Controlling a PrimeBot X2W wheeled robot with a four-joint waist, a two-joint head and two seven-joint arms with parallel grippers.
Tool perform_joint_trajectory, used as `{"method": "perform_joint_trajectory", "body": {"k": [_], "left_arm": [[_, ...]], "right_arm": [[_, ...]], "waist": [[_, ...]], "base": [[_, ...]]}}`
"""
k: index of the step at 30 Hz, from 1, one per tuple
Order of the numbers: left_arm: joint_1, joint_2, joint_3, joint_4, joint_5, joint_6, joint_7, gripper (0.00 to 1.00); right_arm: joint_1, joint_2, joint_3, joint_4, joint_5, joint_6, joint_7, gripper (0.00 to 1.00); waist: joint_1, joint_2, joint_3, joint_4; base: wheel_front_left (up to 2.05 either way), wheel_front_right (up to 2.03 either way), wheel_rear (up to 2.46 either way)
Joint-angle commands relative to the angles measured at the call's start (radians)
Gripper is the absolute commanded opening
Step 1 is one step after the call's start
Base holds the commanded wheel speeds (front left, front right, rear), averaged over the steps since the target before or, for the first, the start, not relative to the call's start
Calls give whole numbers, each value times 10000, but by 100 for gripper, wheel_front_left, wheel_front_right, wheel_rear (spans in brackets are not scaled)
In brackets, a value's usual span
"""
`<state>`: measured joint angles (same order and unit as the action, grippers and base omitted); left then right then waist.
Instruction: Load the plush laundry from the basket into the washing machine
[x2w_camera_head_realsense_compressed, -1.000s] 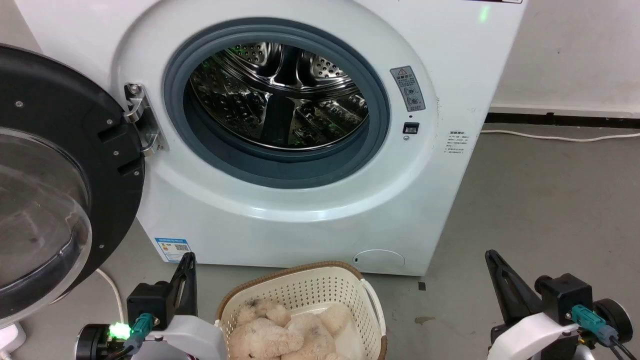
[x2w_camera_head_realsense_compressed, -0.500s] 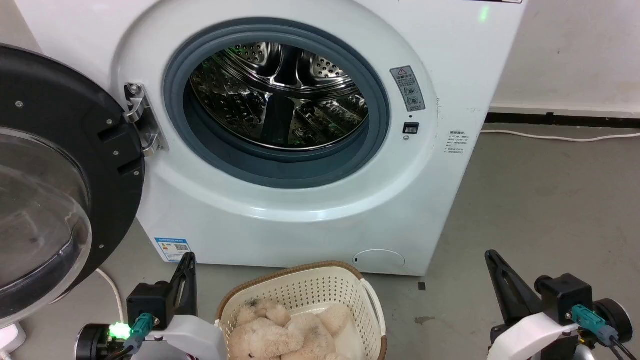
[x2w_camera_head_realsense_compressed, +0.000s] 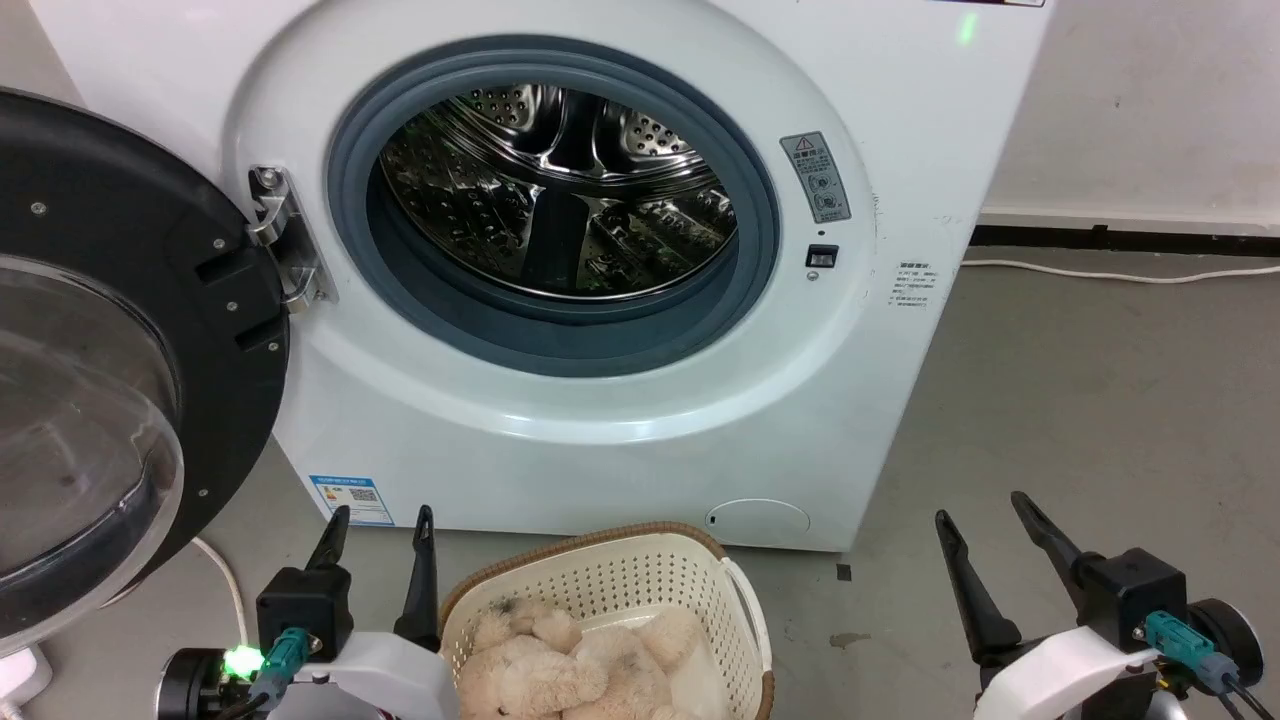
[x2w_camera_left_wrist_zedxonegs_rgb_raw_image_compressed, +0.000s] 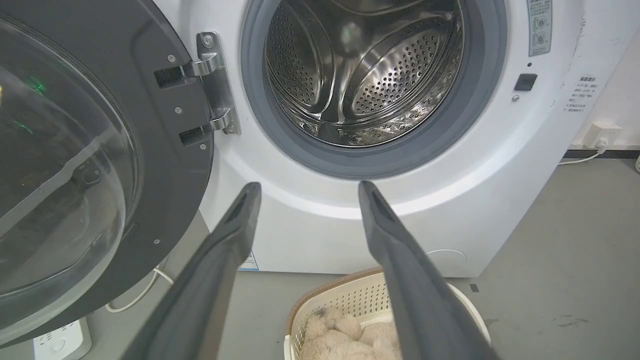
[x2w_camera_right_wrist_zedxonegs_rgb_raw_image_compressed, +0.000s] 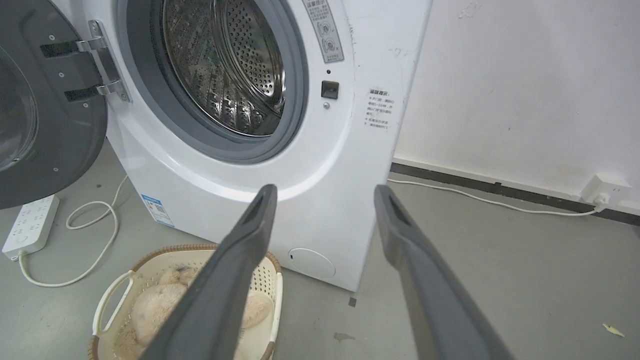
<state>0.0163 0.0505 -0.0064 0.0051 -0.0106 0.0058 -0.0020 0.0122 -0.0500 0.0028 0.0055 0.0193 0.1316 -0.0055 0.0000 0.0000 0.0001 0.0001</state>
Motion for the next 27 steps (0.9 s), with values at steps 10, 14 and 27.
{"method": "perform_joint_trajectory", "body": {"k": [10,14,27], "left_arm": [[27,0,-228,119,-533,28,-288,100],[-67,1,-315,243,-726,50,-287,100],[-844,127,-642,1327,-1451,31,42,100]], "right_arm": [[150,0,66,35,508,-1,-273,100],[144,0,85,20,664,-1,-356,100],[35,-1,136,-87,1361,-3,-668,100]], "waist": [[0,0,85,-23],[0,0,189,-53],[0,0,899,-309]], "base": [[0,0,0],[0,0,0],[0,0,0]]}}
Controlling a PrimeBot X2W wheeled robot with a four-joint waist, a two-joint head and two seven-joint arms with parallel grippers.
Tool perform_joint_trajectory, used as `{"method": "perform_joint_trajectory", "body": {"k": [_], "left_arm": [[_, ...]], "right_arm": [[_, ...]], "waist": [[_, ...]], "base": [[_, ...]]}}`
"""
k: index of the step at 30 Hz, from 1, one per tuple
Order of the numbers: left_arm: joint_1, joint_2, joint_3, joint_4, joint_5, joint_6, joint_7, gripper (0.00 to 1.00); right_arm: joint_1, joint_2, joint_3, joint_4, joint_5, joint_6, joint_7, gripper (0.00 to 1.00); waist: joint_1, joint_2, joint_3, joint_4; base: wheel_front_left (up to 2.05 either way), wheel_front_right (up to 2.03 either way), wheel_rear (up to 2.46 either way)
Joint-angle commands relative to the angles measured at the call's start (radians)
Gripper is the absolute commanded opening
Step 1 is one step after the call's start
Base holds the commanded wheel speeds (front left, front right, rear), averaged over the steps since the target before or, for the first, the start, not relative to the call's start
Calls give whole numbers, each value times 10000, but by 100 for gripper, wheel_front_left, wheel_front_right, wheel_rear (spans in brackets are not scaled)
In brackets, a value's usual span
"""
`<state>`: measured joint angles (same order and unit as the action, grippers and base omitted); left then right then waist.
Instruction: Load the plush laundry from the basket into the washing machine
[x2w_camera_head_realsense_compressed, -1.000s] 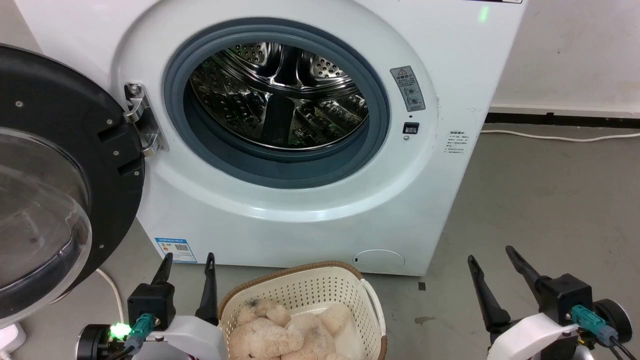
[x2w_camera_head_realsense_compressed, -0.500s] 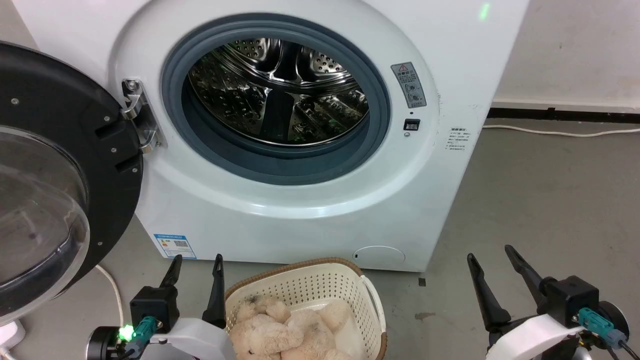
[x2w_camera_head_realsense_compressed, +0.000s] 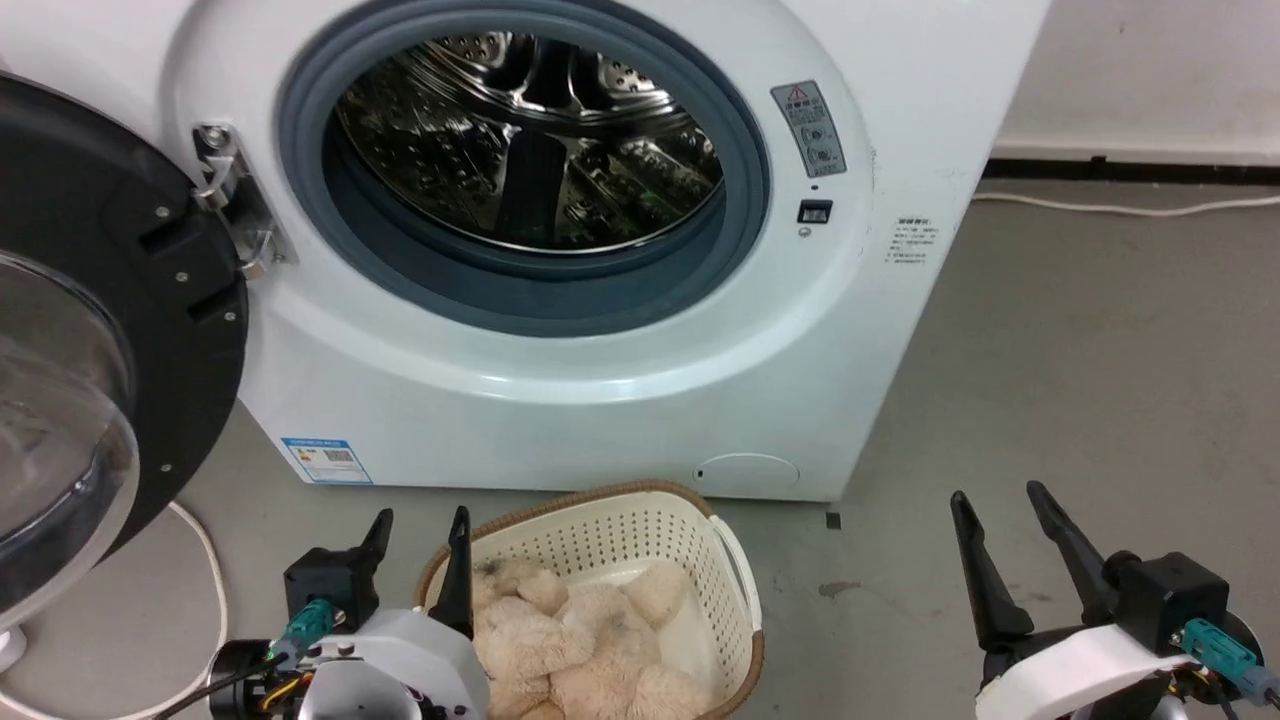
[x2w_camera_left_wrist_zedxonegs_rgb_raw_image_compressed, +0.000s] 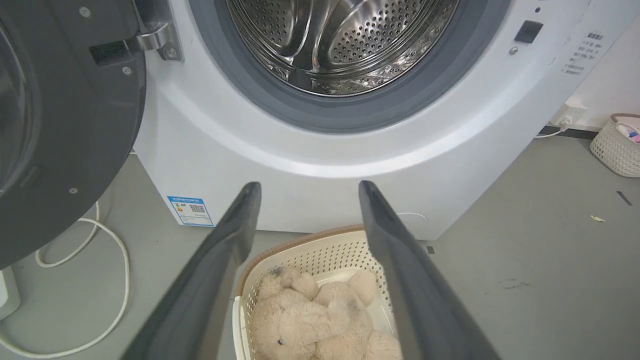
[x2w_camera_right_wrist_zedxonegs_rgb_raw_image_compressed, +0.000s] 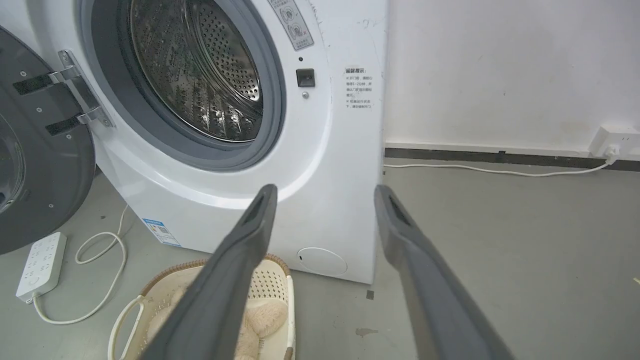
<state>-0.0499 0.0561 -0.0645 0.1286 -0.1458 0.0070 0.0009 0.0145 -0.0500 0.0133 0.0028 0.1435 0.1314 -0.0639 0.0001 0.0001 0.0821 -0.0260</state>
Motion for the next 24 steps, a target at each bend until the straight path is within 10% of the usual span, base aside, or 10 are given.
{"method": "perform_joint_trajectory", "body": {"k": [1,24], "left_arm": [[-249,87,-85,199,-147,14,46,100],[-2027,708,-875,2988,-949,-95,992,100]], "right_arm": [[-2,-1,28,-72,174,-1,-104,100],[-283,-1,125,-323,1451,-2,-582,100]], "waist": [[-1,-1,145,-75],[-1,-1,1957,-738]], "base": [[0,0,0],[0,0,0]]}}
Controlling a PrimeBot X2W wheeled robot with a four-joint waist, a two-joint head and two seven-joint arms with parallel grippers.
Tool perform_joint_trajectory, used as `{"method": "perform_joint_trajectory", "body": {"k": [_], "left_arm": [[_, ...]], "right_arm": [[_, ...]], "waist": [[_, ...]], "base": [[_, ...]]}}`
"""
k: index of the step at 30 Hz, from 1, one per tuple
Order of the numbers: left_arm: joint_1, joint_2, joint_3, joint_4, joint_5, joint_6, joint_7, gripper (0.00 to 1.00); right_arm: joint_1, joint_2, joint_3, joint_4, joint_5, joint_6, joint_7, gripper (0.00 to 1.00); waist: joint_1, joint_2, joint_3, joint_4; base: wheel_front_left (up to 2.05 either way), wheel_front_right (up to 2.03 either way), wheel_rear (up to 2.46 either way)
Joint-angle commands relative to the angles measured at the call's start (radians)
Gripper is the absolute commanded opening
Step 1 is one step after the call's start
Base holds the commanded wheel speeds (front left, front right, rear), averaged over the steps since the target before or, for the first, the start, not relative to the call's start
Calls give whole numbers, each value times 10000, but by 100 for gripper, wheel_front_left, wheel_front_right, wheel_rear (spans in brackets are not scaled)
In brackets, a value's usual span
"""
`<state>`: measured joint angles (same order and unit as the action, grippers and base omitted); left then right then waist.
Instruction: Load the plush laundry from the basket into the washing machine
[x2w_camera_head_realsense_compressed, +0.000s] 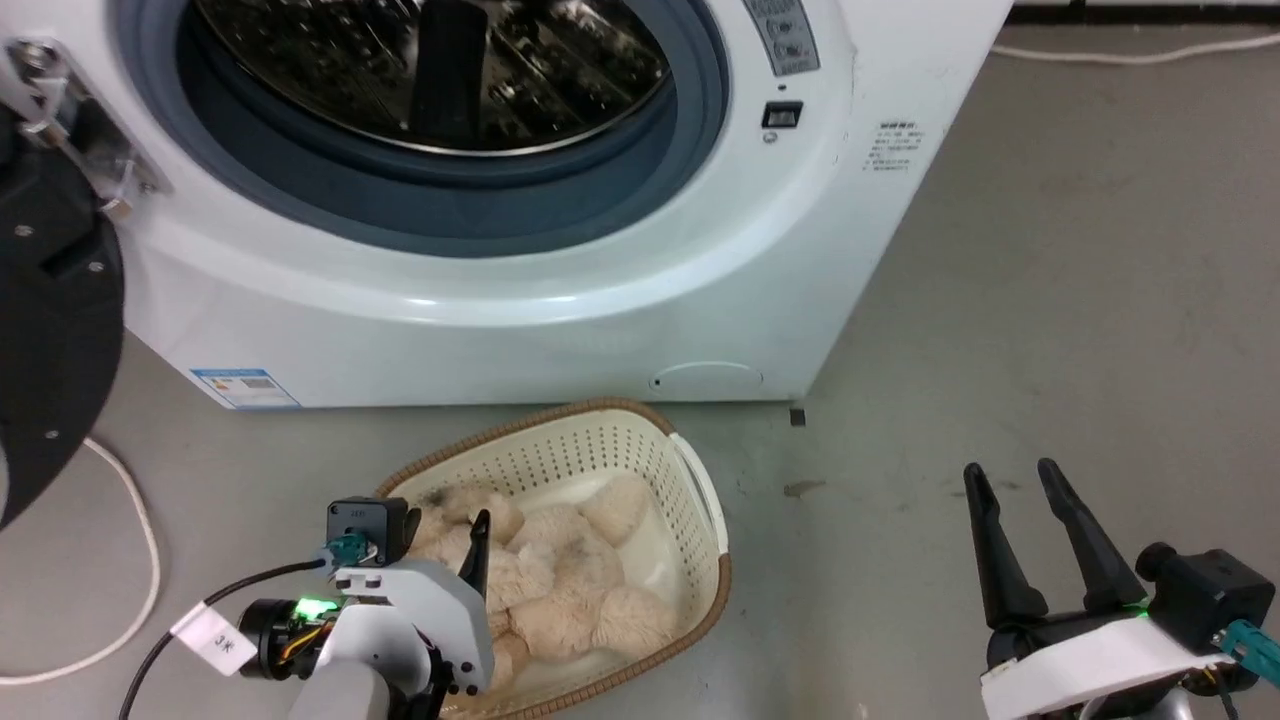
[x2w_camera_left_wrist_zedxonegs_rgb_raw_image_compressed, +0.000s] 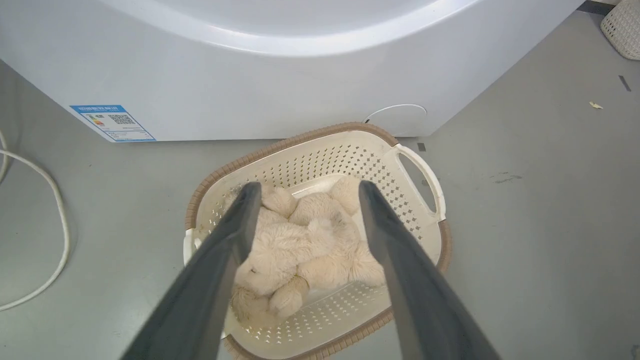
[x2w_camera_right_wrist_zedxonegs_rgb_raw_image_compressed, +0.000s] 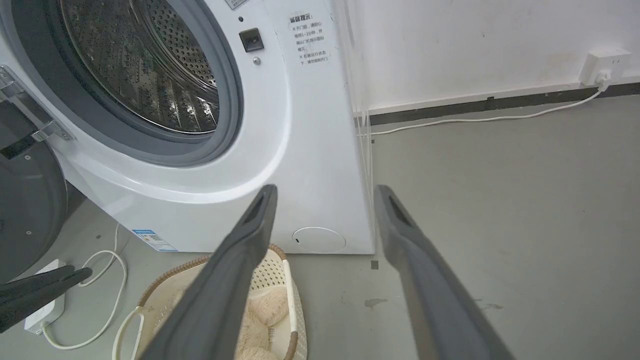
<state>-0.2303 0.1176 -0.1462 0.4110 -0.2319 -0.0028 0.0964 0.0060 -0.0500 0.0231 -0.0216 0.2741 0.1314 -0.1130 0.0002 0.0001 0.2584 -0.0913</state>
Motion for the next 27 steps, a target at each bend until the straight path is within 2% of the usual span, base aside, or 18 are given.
{"method": "perform_joint_trajectory", "body": {"k": [1,12,18,19,27], "left_arm": [[-302,114,-95,273,-123,3,74,100],[-1288,417,-722,1516,-326,-37,749,100],[-1946,790,-1321,2145,-165,-177,1225,100],[-2263,983,-1531,2446,-127,-107,1352,100],[-3063,1432,-2084,3181,-80,98,1764,100]], "right_arm": [[-201,-1,26,-95,194,-3,-112,100],[-280,-1,55,-336,785,-3,-341,100],[-387,-2,107,-537,1074,-4,-466,100],[-439,-2,122,-658,1241,-4,-528,100],[-486,-2,145,-977,1738,-5,-695,100]], "waist": [[-2,-1,291,-104],[-2,-1,1486,-298],[-2,-1,2280,-427],[-2,-1,2659,-505],[-2,-1,3682,-712]], "base": [[0,0,0],[0,0,0],[0,0,0],[0,0,0],[0,0,0]]}}
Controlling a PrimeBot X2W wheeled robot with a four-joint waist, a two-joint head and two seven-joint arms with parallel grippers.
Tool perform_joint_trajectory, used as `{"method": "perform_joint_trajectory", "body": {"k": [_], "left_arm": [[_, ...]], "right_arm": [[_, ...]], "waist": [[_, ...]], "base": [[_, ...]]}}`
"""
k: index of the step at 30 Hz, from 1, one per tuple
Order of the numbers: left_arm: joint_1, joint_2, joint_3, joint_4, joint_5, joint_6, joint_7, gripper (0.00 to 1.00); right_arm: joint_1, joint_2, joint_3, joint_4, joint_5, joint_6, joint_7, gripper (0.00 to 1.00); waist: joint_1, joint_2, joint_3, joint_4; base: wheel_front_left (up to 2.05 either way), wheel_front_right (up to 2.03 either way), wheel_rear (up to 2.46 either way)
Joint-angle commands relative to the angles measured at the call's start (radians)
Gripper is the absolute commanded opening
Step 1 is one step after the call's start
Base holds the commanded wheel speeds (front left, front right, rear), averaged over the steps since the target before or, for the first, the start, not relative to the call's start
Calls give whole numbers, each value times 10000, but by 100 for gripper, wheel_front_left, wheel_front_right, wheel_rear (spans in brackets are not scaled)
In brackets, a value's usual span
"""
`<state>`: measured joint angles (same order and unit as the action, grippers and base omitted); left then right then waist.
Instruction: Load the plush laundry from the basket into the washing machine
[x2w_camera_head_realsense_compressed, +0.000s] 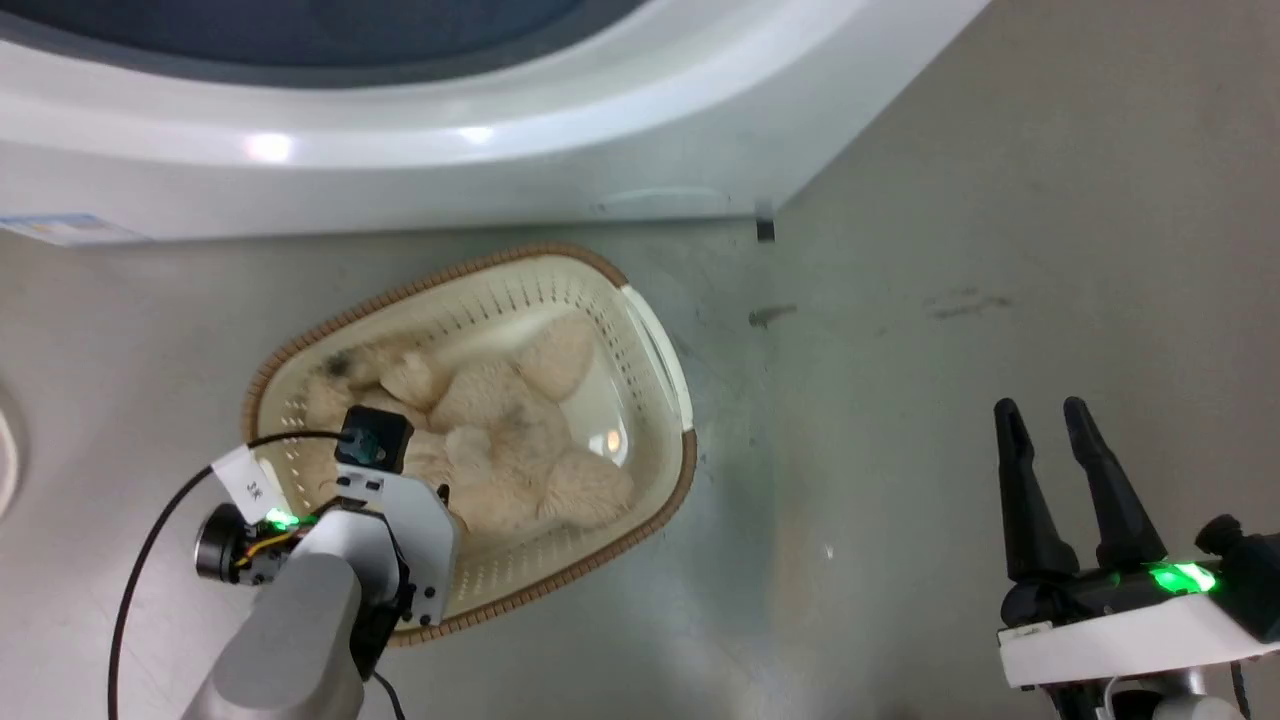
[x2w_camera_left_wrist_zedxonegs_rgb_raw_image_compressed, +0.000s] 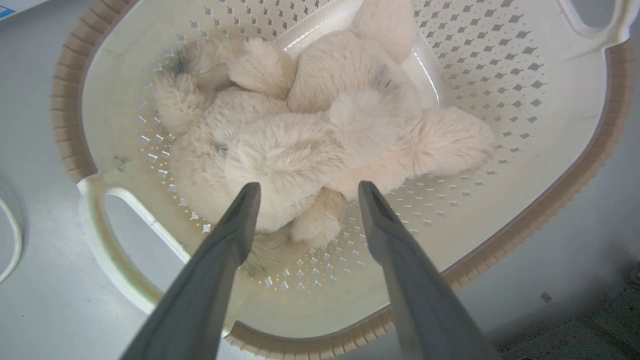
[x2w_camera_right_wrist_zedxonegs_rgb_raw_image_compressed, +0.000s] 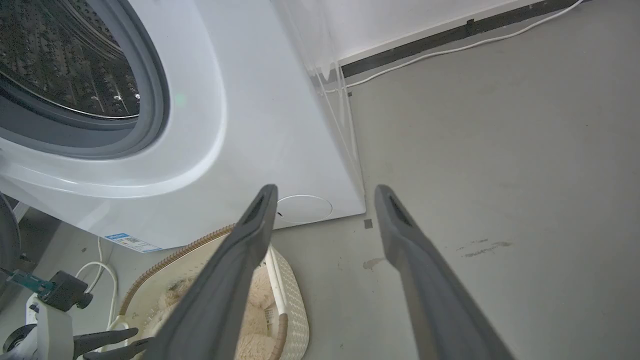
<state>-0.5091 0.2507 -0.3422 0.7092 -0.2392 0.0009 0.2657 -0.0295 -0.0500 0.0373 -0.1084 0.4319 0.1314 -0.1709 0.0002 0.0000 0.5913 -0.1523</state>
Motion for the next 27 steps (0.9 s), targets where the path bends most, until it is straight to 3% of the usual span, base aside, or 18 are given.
{"method": "perform_joint_trajectory", "body": {"k": [1,15,27], "left_arm": [[-375,142,-185,270,-17,73,96,100],[-1650,717,-1064,1229,-85,163,519,100],[-2638,1098,-1578,2090,-471,521,622,100]], "right_arm": [[-143,-2,4,-141,222,-5,-136,100],[-307,-2,145,-367,1052,-6,-406,100],[-462,-2,294,-535,1734,-7,-656,100]], "waist": [[-2,0,477,-119],[-2,0,1850,-439],[-2,0,2882,-656]], "base": [[0,0,0],[0,0,0],[0,0,0]]}}
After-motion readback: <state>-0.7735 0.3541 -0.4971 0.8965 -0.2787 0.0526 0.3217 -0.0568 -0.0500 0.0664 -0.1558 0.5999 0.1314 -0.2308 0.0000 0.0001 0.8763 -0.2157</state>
